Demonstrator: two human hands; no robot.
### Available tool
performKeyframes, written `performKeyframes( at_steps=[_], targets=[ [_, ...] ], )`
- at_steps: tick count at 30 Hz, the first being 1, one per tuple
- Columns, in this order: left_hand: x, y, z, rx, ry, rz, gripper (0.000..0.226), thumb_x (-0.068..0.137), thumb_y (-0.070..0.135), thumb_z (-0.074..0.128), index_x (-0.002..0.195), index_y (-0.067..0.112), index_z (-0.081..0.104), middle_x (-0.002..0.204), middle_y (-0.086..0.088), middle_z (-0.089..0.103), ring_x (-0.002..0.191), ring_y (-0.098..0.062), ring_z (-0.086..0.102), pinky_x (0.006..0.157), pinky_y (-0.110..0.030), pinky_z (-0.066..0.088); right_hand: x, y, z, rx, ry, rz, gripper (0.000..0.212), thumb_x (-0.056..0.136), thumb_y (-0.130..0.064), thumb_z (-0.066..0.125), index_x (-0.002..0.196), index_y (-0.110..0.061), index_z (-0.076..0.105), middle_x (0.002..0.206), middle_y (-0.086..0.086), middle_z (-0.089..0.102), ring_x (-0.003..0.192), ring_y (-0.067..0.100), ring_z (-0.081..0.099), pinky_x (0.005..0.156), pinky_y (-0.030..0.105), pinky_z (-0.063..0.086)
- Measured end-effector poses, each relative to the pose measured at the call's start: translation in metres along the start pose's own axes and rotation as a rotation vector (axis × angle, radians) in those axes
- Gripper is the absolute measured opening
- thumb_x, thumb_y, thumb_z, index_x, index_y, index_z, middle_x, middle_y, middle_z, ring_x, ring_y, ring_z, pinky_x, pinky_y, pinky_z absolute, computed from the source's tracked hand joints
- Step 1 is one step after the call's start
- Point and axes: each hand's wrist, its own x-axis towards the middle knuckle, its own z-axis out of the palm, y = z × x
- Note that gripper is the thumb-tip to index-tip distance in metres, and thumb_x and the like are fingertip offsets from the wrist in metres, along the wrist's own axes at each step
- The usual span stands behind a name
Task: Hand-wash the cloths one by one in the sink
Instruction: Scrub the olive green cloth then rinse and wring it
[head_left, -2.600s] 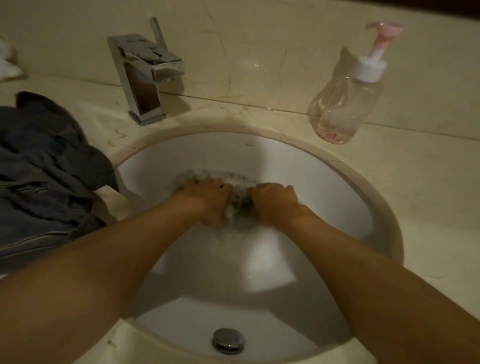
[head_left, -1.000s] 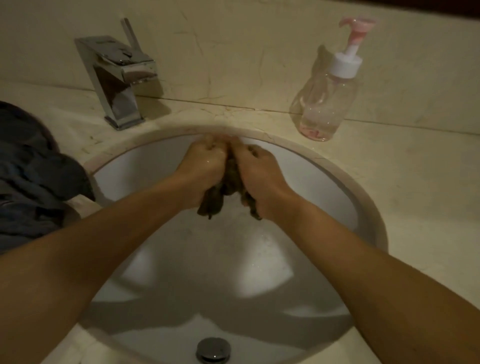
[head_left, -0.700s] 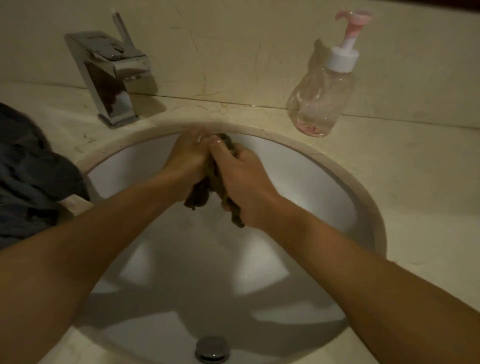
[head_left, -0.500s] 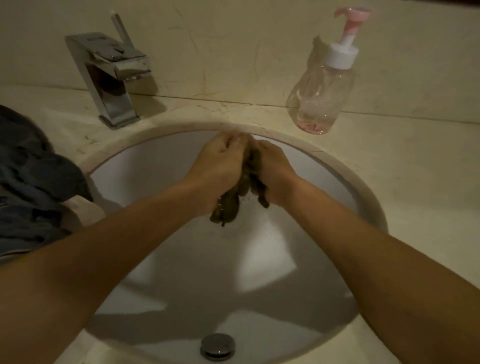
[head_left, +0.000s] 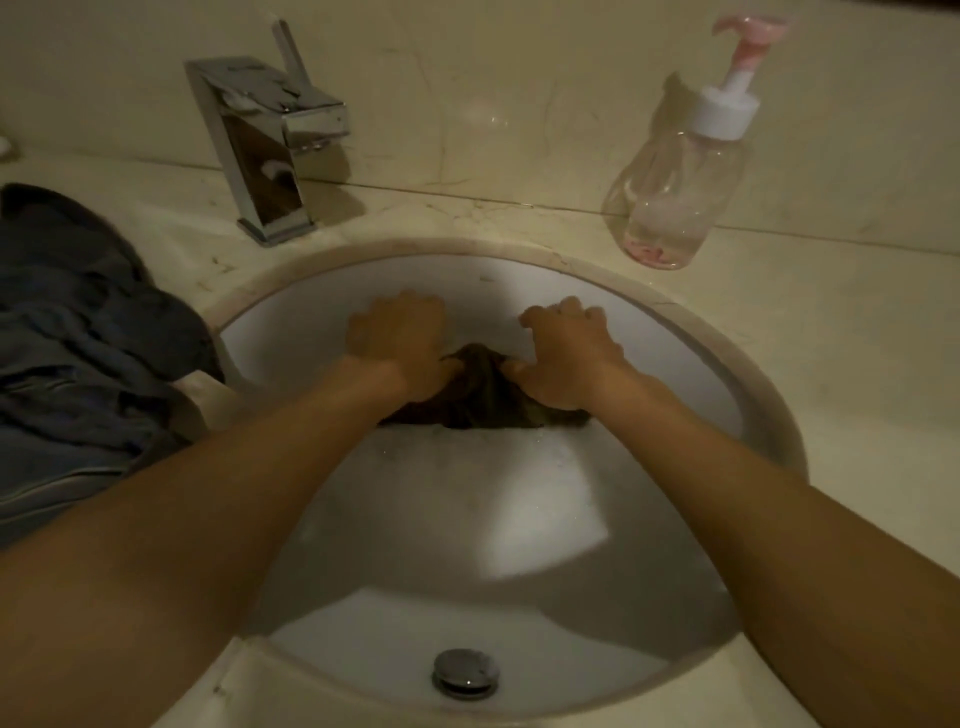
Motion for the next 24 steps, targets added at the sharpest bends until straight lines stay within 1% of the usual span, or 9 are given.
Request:
performKeyframes(
  at_steps=[3, 5, 8, 11, 13, 15, 17, 19, 24],
  targets=[
    [-0.001, 0.001, -0.001, -0.031, -0.095, 0.115, 0.03, 0.09, 0.05, 0.066, 0.094, 0.024, 0.051, 0.112, -0.006, 0.06, 0.097, -0.028, 0.057, 0.08, -0.038, 0.048, 0.001, 0.003, 0.001, -0.076, -0.138, -0.14, 0.029, 0.101, -0.029, 0.055, 0.126, -0.016, 0.064, 0.129, 0.009, 0.058, 0.12, 0.034, 0.055, 0.095, 0.039, 0.05],
    [-0.002, 0.011, 0.006, 0.017, -0.299, 0.175, 0.03, 0.092, 0.055, 0.06, 0.084, 0.028, 0.051, 0.106, -0.006, 0.063, 0.087, -0.024, 0.057, 0.074, -0.035, 0.046, 0.0, 0.004, 0.015, -0.193, -0.39, -0.169, 0.037, 0.1, -0.032, 0.055, 0.134, -0.019, 0.061, 0.133, 0.008, 0.059, 0.119, 0.031, 0.058, 0.095, 0.037, 0.051],
    [-0.004, 0.013, 0.023, 0.248, -0.52, 0.121, 0.067, 0.087, 0.07, 0.054, 0.134, 0.022, 0.053, 0.14, -0.008, 0.048, 0.121, -0.027, 0.053, 0.1, -0.04, 0.048, 0.003, 0.009, 0.033, -0.339, -0.415, -0.105, 0.074, 0.096, -0.034, 0.059, 0.161, -0.036, 0.024, 0.162, 0.004, 0.023, 0.147, 0.031, 0.026, 0.111, 0.053, 0.038],
    [-0.006, 0.003, 0.024, 0.259, -0.525, 0.076, 0.085, 0.09, 0.063, 0.055, 0.155, 0.016, 0.024, 0.158, -0.008, 0.023, 0.139, -0.031, 0.037, 0.11, -0.042, 0.039, 0.007, 0.004, 0.04, -0.297, -0.266, -0.13, 0.071, 0.093, -0.026, 0.062, 0.156, -0.033, 0.029, 0.152, 0.003, 0.029, 0.143, 0.031, 0.027, 0.105, 0.056, 0.04],
    [-0.004, 0.004, 0.021, 0.235, -0.51, 0.114, 0.07, 0.093, 0.052, 0.058, 0.148, 0.016, 0.032, 0.152, -0.01, 0.033, 0.135, -0.032, 0.043, 0.106, -0.042, 0.04, 0.008, -0.002, 0.041, -0.193, -0.271, -0.11, 0.057, 0.093, -0.027, 0.063, 0.147, -0.025, 0.043, 0.14, 0.005, 0.046, 0.132, 0.03, 0.045, 0.102, 0.054, 0.048],
    [-0.001, 0.009, 0.015, 0.213, -0.539, 0.13, 0.045, 0.096, 0.043, 0.059, 0.128, 0.014, 0.049, 0.142, -0.012, 0.046, 0.126, -0.032, 0.051, 0.104, -0.044, 0.044, 0.007, -0.004, 0.038, 0.081, -0.321, -0.063, 0.033, 0.091, -0.025, 0.065, 0.123, -0.018, 0.065, 0.114, 0.007, 0.067, 0.103, 0.027, 0.067, 0.087, 0.044, 0.06],
    [0.003, 0.012, 0.01, 0.127, -0.579, 0.083, 0.023, 0.1, 0.036, 0.055, 0.091, 0.014, 0.053, 0.122, -0.015, 0.059, 0.107, -0.031, 0.06, 0.095, -0.043, 0.05, 0.009, -0.004, 0.029, 0.427, -0.365, 0.052, 0.01, 0.085, -0.015, 0.061, 0.09, -0.01, 0.068, 0.086, 0.008, 0.068, 0.075, 0.025, 0.066, 0.067, 0.036, 0.057],
    [0.005, 0.008, 0.007, -0.073, -0.609, 0.027, 0.027, 0.103, 0.033, 0.043, 0.083, 0.017, 0.051, 0.099, -0.01, 0.06, 0.086, -0.023, 0.058, 0.083, -0.038, 0.047, 0.01, -0.002, 0.017, 0.54, -0.368, 0.104, 0.008, 0.084, -0.012, 0.055, 0.077, -0.01, 0.057, 0.084, 0.01, 0.058, 0.077, 0.026, 0.053, 0.072, 0.038, 0.049],
    [0.01, 0.005, 0.007, -0.316, -0.386, 0.005, 0.014, 0.099, 0.032, 0.044, 0.094, 0.021, 0.052, 0.1, -0.005, 0.06, 0.085, -0.018, 0.054, 0.084, -0.036, 0.045, 0.006, 0.004, 0.005, 0.352, -0.315, 0.09, 0.023, 0.103, -0.029, 0.055, 0.12, -0.015, 0.06, 0.109, 0.007, 0.061, 0.096, 0.023, 0.06, 0.089, 0.039, 0.053]
  ],
)
